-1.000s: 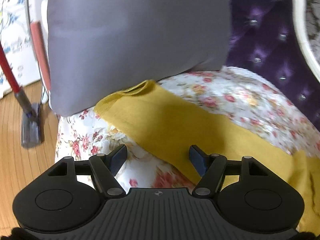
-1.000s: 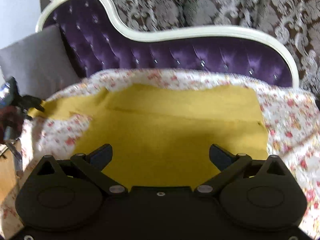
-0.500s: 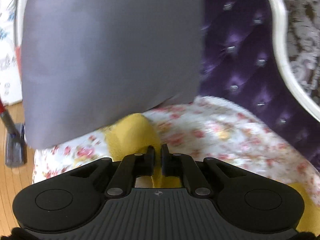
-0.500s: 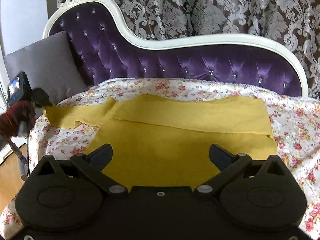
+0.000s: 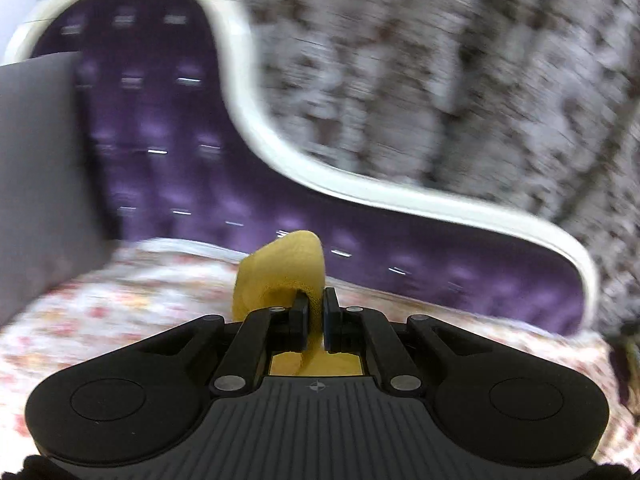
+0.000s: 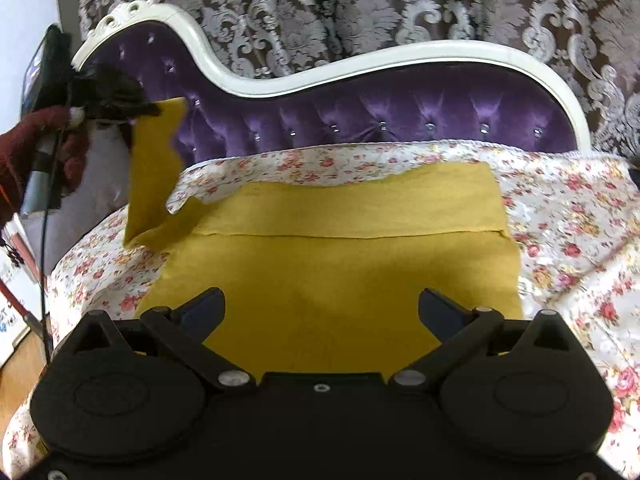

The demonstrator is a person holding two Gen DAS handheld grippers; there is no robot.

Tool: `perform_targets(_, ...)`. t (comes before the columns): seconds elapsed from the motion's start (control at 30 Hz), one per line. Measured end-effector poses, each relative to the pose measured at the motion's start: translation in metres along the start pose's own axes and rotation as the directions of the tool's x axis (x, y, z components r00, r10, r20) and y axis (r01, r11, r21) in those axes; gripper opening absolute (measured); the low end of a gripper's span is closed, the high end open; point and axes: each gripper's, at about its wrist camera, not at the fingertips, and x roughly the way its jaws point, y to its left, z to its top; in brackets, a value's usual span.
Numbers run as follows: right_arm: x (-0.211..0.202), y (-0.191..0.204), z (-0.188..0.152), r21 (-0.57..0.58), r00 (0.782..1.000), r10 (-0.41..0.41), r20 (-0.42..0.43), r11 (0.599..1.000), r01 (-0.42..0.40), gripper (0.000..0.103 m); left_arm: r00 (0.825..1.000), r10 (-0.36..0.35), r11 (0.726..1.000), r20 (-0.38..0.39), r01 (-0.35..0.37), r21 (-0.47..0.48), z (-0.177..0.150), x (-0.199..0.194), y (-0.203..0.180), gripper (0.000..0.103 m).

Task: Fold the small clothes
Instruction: 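Lift the sleeve with the left tool and fold it across the body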

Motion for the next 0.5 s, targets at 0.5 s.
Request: perform_targets(0.5, -0.004, -0.038, 0.004, 0.109, 1.0, -0.027, 0.016, 0.994, 0.025, 0.103, 0.93, -0.257, 0.96, -0.263, 0.278, 0.044, -0.091, 0.057, -0.111, 0.047)
